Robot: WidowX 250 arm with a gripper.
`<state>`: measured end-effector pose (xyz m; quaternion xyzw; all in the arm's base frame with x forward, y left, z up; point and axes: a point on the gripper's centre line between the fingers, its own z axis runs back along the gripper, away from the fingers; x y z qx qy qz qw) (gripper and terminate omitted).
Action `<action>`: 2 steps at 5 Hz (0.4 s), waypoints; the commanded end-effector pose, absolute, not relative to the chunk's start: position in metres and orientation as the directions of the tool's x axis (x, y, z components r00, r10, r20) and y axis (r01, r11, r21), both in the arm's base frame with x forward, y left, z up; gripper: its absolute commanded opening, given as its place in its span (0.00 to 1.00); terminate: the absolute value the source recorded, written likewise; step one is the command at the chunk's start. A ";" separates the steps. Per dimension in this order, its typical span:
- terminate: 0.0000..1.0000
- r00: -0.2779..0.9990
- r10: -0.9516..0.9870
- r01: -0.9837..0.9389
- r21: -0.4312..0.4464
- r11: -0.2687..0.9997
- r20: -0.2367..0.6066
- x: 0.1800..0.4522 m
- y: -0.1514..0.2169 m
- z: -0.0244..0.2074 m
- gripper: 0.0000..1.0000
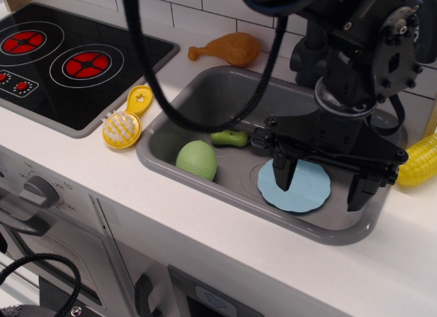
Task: Put spatula on plate sink
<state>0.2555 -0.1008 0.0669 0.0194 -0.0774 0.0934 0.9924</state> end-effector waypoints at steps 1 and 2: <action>0.00 0.971 0.182 -0.188 0.024 0.982 0.157 0.256 -0.101 0.067 1.00; 0.00 0.958 0.142 -0.145 -0.008 0.989 0.250 0.274 -0.083 0.074 1.00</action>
